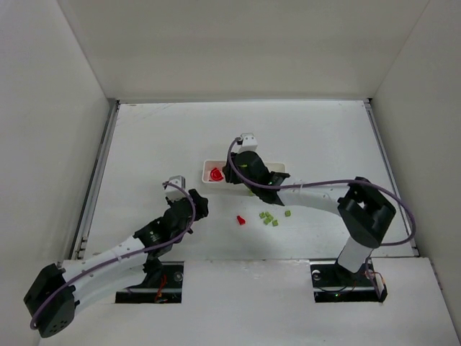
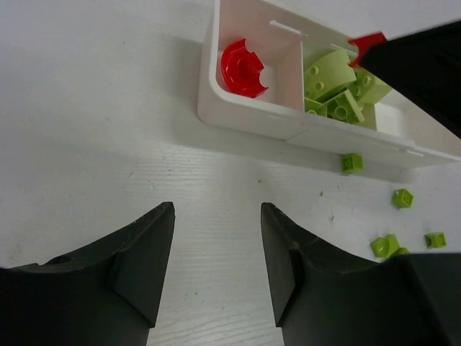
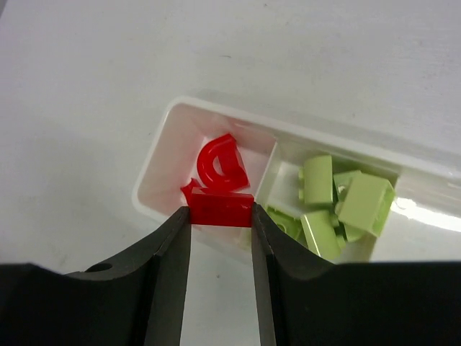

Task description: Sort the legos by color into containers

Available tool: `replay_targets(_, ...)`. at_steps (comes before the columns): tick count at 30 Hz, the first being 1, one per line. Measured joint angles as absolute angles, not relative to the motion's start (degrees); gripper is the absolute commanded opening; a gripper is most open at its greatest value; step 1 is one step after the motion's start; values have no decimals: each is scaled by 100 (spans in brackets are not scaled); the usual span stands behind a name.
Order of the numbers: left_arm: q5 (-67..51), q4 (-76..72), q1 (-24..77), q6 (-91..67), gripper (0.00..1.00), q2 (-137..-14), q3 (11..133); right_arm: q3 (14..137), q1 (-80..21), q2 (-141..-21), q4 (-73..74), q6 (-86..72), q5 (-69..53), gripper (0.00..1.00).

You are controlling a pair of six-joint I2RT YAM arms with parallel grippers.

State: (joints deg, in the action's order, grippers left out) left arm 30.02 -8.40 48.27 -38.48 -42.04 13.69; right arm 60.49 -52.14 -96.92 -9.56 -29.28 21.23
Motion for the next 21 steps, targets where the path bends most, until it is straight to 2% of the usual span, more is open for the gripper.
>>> replay_targets(5,2976,-692,5205,-3955,52,-4069,1168,6528,-5181,-10300,-945,-2856,1931,34)
replay_targets(8,2954,-661,5424,-3975,53,-4086,1096,6687,-5181,-10468,-941,-2829,1850,50)
replay_targets(10,2936,-692,5561,-3977,54,-4167,1092,6742,-5181,-10481,-939,-2823,1835,56)
replay_targets(15,2904,-1100,5994,-3979,54,-4838,1109,6729,-5137,-10385,-943,-2805,1811,56)
replay_targets(21,2847,-1444,6499,-4001,54,-6145,1577,6003,-4967,-9548,-978,-2823,1826,55)
